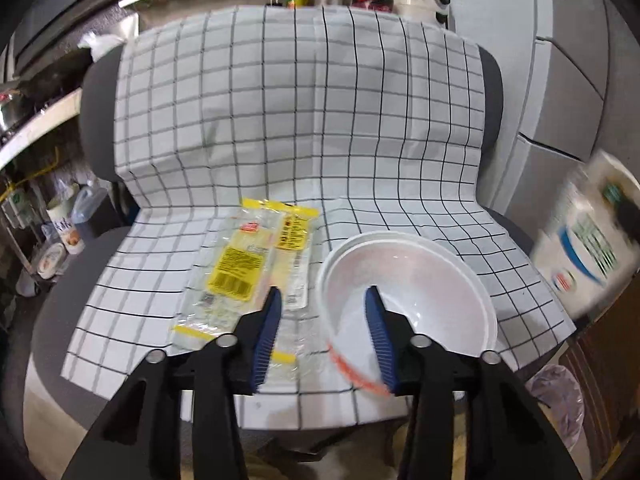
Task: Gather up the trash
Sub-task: 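Grasp the cup rim with the left gripper while the right gripper takes the milk carton, then carry the cup and milk carton over the pink bin and open both grippers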
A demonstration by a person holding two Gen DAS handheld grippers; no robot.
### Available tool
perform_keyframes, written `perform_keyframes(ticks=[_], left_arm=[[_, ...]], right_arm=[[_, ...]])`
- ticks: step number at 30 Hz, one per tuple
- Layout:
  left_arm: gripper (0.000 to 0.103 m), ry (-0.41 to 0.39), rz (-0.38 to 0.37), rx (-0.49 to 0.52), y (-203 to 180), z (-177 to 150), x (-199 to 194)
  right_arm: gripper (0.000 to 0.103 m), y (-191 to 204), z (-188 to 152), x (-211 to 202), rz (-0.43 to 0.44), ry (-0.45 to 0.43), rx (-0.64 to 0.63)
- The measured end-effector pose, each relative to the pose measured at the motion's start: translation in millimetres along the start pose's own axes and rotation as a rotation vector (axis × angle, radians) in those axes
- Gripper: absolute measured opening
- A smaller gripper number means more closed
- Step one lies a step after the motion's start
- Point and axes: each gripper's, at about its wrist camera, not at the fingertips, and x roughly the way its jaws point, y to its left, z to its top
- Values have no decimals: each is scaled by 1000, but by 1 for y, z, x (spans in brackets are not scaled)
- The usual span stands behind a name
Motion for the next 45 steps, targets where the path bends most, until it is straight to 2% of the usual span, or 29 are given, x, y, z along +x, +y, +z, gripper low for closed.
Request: perform_keyframes(ticks=[7, 9, 10, 15, 18, 21, 24, 29, 37, 40, 42, 45], left_arm=[[36, 104, -2, -58, 4, 2, 45], [21, 121, -7, -63, 3, -2, 51], [16, 125, -10, -64, 3, -3, 52], [7, 75, -36, -61, -2, -6, 38], [6, 50, -40, -33, -11, -4, 27], [6, 48, -146, -35, -27, -1, 15], [6, 26, -198, 39, -62, -2, 2], [6, 43, -334, 160, -133, -10, -6], [7, 181, -538, 383, -263, -58, -2], [14, 264, -596, 470, -311, -79, 11], [50, 292, -580, 509, -333, -91, 20], [52, 280, -575, 526, -344, -100, 26]], right_arm=[[40, -30, -28, -21, -63, 22, 82], [40, -37, -34, -24, -61, 26, 111], [40, -41, -37, -26, -61, 28, 127], [40, -53, -45, -38, -78, 29, 172], [40, -62, -48, -44, -93, 21, 191], [40, -72, -50, -46, -147, 29, 191], [40, -90, -56, -58, -227, 33, 200], [40, -123, -74, -93, -355, 53, 227], [40, -171, -116, -162, -547, 92, 329], [40, -184, -126, -177, -589, 92, 349], [40, -192, -132, -182, -601, 98, 361], [41, -202, -146, -180, -591, 133, 388]])
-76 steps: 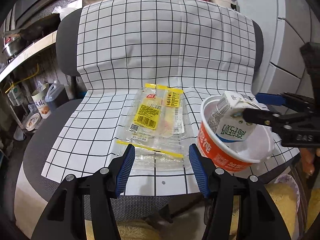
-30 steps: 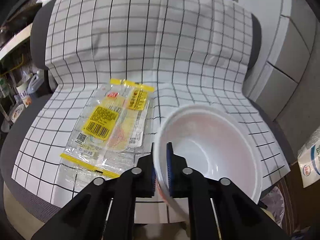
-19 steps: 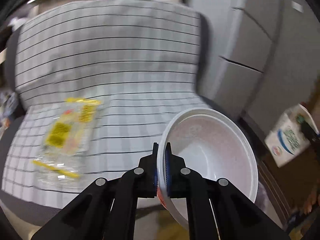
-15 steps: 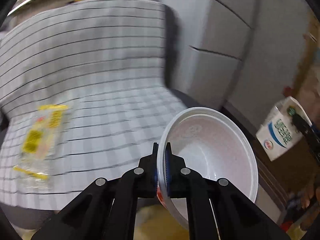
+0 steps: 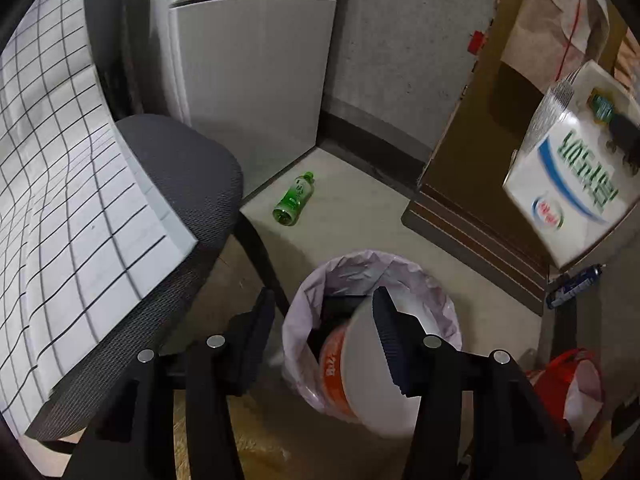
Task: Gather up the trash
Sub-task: 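Carry the cup and milk carton over the pink bin and open both grippers, then return both tools over the chair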
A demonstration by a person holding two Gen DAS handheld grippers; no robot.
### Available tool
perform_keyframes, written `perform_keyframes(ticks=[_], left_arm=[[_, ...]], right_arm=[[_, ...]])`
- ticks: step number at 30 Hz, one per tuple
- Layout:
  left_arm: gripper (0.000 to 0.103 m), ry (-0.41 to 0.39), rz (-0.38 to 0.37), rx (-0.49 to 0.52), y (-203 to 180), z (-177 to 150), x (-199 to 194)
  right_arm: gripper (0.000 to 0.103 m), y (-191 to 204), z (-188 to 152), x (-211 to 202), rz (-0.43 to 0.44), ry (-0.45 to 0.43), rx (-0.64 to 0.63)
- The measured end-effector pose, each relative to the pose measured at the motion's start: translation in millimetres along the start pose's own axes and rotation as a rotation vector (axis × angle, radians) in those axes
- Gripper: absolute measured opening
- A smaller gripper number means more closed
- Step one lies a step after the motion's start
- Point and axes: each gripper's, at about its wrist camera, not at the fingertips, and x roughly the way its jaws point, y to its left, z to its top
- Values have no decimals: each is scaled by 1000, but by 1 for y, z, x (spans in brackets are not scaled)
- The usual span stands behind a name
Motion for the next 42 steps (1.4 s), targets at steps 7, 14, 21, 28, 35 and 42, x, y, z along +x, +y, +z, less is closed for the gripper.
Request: perform_keyframes(ticks=[7, 14, 21, 28, 35, 42], left_arm=[[52, -47, 87, -39, 28, -3, -19], [54, -108, 130, -106, 61, -8, -60], [59, -178, 224, -185, 110, -36, -115], [60, -216, 375, -328, 180, -87, -172], [60, -240, 550, -528, 252, -151, -223], [60, -237, 648, -690, 306, -201, -253]], right_arm=[[68, 2, -27, 32, 33, 129, 20], [68, 24, -17, 28, 79, 111, -1], [73, 62, 3, 14, 137, 62, -51], [73, 128, 23, 10, 294, 50, -115], [73, 224, 32, 23, 485, 91, -226], [74, 310, 22, 35, 613, 177, -326]])
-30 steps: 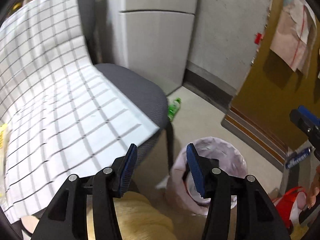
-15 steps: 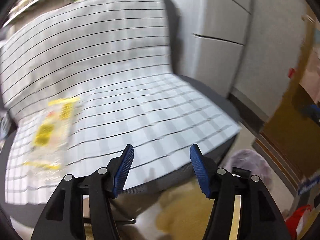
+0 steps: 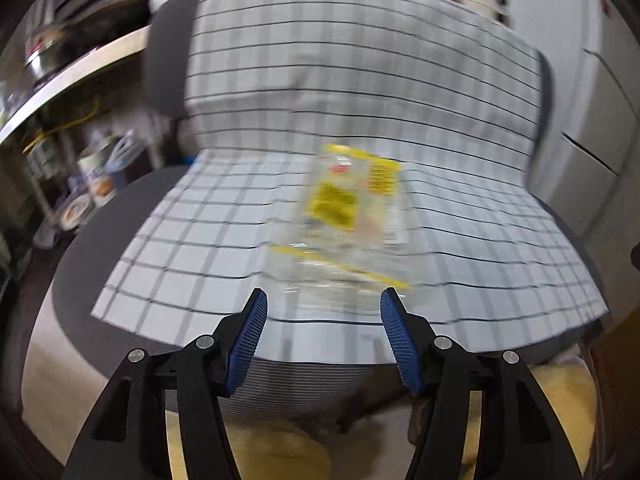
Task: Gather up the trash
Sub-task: 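Return both tools over the chair, then grasp the yellow-labelled plastic bread package with the right gripper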
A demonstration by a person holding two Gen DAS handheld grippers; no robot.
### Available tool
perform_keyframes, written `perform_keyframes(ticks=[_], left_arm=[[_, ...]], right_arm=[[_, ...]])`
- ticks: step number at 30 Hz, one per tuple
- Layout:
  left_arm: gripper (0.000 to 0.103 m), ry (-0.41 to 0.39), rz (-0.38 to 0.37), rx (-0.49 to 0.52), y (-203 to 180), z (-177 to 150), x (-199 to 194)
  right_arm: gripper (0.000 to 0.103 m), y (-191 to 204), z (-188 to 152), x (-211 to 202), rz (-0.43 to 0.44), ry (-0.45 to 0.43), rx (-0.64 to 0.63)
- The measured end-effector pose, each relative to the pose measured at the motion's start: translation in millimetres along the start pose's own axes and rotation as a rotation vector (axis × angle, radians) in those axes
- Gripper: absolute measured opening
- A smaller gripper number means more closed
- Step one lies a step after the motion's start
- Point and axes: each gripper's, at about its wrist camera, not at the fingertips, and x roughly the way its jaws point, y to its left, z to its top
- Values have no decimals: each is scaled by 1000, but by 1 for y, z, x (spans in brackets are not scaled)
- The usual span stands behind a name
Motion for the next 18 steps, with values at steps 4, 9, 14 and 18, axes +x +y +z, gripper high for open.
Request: perform_keyframes(ticks=[4, 9, 14, 18], left_arm=[[60, 5, 42, -52, 28, 3, 8], [60, -12, 88, -84, 52, 11, 13], [60, -9, 95, -111, 69, 12, 20], [60, -5, 105, -115, 77, 13, 24]], right_arm=[[73, 37, 7, 30, 33, 37, -54], [73, 78, 14, 71, 78, 79, -105], [73, 124, 13, 108, 146, 130, -181], [73, 172, 9, 127, 224, 155, -311]])
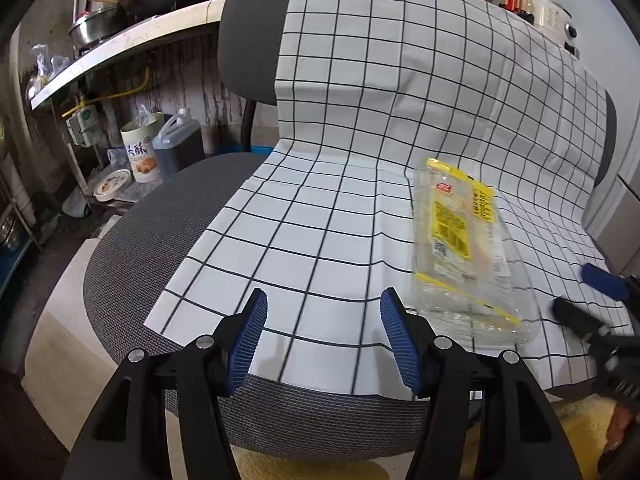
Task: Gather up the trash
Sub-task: 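Grasp the yellow-labelled plastic bread package with the right gripper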
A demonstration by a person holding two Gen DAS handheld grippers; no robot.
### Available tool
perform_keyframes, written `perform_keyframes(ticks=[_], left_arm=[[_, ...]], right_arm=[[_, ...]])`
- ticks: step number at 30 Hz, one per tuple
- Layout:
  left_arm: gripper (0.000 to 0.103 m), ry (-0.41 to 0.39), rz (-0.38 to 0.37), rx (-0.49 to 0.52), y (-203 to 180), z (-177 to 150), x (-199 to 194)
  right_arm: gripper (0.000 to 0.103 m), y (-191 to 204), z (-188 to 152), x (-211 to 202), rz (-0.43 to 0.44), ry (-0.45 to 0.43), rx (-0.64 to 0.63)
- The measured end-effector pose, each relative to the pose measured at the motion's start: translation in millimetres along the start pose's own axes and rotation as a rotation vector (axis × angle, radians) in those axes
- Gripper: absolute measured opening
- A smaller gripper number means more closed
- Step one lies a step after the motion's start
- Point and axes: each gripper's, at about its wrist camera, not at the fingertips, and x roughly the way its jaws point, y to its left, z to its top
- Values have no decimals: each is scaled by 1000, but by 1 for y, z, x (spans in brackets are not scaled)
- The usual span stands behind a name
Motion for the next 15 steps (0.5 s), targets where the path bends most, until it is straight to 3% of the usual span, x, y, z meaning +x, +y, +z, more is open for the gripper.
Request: perform_keyframes(ticks=[7, 12, 15], left_arm=[[60, 3, -22, -29, 11, 5, 9], [60, 17, -37, -65, 20, 6, 17], [60, 21, -41, -70, 21, 4, 17]], right_arm=[[72, 43, 22, 45, 44, 76, -167], [69, 49, 31, 70, 56, 148, -212], [67, 50, 29, 84, 21, 169, -249]])
